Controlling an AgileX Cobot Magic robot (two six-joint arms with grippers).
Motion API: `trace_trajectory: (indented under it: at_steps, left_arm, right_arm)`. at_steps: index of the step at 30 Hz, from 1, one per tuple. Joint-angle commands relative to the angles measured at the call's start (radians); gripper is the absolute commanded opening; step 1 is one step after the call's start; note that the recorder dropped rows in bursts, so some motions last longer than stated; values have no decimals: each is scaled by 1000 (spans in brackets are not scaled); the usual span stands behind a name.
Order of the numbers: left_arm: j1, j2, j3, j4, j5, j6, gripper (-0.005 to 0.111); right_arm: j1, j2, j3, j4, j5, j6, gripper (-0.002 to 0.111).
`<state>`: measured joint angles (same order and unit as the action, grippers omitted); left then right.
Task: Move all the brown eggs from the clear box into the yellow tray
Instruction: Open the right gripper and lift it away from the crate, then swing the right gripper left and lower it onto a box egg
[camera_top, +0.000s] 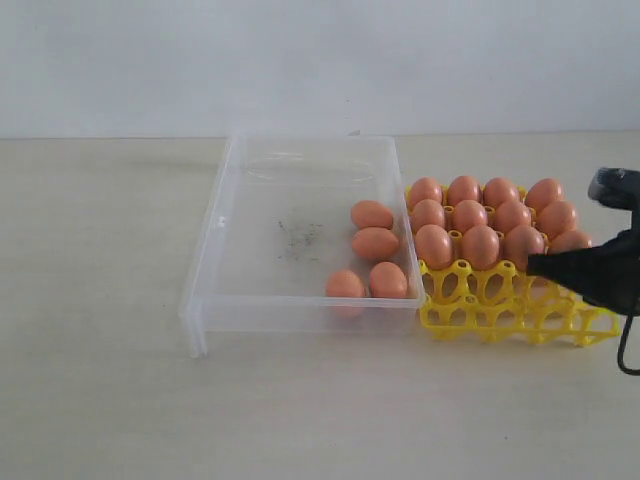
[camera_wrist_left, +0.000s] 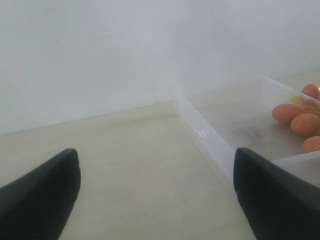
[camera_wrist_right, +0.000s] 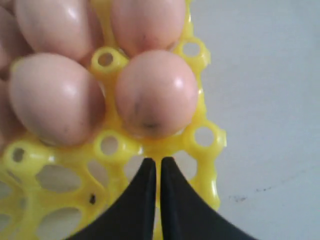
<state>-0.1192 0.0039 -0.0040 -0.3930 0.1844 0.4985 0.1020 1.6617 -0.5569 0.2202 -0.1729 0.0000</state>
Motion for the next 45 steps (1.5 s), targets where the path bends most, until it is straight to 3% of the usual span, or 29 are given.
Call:
trace_trajectory:
  at_steps: [1,9,12,19,21,24,27,31,33,36,38,39,42,45]
  left_arm:
    - [-6,-4,4,-7,-7,-8,78]
    - [-6,-4,4,-7,-7,-8,78]
    - [-6,-4,4,-7,-7,-8,78]
    - [-6,-4,4,-7,-7,-8,78]
    - [-6,-4,4,-7,-7,-8,78]
    - [-6,-4,4,-7,-7,-8,78]
    - [-6,-4,4,-7,-7,-8,78]
    - [-6,-4,4,-7,-7,-8,78]
    - [-6,-4,4,-7,-7,-8,78]
    - [-6,-4,4,-7,-7,-8,78]
    - [-6,-4,4,-7,-7,-8,78]
    - [-6,-4,4,-7,-7,-8,78]
    - [-6,-4,4,-7,-7,-8,78]
    - [-6,-4,4,-7,-7,-8,78]
  right_arm:
    - [-1,-229,-1,2,5,-19,0]
    - [3,-610,-1,2,-8,49,0]
    - [89,-638,-1,-72,-8,130,0]
    - [456,-458,-82,-370,65,181,0]
    - [517,-370,-128,-431,95,156,0]
    - [556,-274,-202,-558,-5,0,0]
    - [558,-233,-277,-356,-20,145,0]
    - [522,-119,-499,-359,408,116,1]
    - [506,-33,-613,-363,651,33,10]
    - [497,105,-781,-353,898,-67,40]
    - [497,198,-881,-382,1040,-107,66]
    - [497,240,-916,-410,1089,-115,70]
    - [497,340,-1009,-516,1222,-212,59]
    - [497,389,-1053,-548,1226,-362,45]
